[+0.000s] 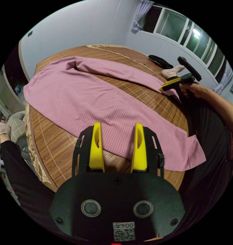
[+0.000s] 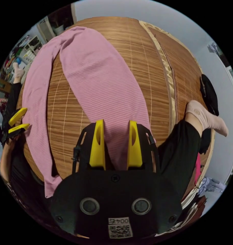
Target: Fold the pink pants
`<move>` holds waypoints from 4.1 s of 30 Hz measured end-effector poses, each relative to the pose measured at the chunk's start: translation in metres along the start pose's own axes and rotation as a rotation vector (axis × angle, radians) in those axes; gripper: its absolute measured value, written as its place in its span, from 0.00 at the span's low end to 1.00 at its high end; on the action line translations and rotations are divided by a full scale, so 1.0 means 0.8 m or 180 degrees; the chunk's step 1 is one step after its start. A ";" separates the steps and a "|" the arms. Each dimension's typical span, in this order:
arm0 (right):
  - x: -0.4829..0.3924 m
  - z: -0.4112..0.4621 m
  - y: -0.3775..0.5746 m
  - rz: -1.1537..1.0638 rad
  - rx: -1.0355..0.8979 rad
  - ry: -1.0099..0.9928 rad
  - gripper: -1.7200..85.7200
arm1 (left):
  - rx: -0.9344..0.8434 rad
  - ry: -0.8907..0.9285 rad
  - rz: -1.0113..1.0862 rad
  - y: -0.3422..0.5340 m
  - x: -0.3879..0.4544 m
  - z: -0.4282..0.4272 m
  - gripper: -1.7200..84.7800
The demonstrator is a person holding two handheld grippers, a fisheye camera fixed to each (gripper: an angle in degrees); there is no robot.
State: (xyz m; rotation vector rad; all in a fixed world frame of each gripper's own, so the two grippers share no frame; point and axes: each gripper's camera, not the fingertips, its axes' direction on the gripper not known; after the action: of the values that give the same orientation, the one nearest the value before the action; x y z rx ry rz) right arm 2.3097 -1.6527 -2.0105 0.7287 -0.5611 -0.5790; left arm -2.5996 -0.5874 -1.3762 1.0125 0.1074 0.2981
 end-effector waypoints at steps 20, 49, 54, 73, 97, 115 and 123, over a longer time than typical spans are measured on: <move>0.016 -0.009 -0.050 0.0424 -0.0193 -0.0080 0.19 | -0.0179 -0.0002 0.0647 0.010 0.093 -0.060 0.30; -0.003 -0.013 -0.145 -0.0107 0.0431 -0.0348 0.21 | -0.0143 -0.0114 0.0475 -0.128 0.077 -0.145 0.30; 0.006 -0.044 -0.158 -0.0086 0.0669 -0.0777 0.21 | 0.0330 0.0005 0.0248 -0.150 0.056 -0.199 0.24; 0.002 0.004 -0.215 -0.0293 0.1166 -0.0295 0.13 | 0.0240 -0.0916 -0.0068 -0.370 -0.057 -0.181 0.19; 0.006 -0.039 -0.337 -0.0320 0.1312 -0.0342 0.16 | 0.0148 -0.0749 -0.0135 -0.433 -0.055 -0.217 0.21; 0.012 -0.010 -0.603 -0.0651 0.0981 -0.0878 0.17 | 0.0197 -0.0773 -0.0117 -0.461 -0.037 -0.238 0.21; 0.037 -0.030 -0.608 -0.0564 0.1255 -0.1195 0.19 | 0.0194 -0.0793 -0.0105 -0.471 -0.025 -0.243 0.21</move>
State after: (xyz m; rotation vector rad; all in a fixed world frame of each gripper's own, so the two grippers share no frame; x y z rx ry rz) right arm 2.2072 -1.9572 -2.3779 1.0580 -0.9828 -0.7886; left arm -2.5886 -0.6198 -1.7990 1.0994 -0.0929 0.1376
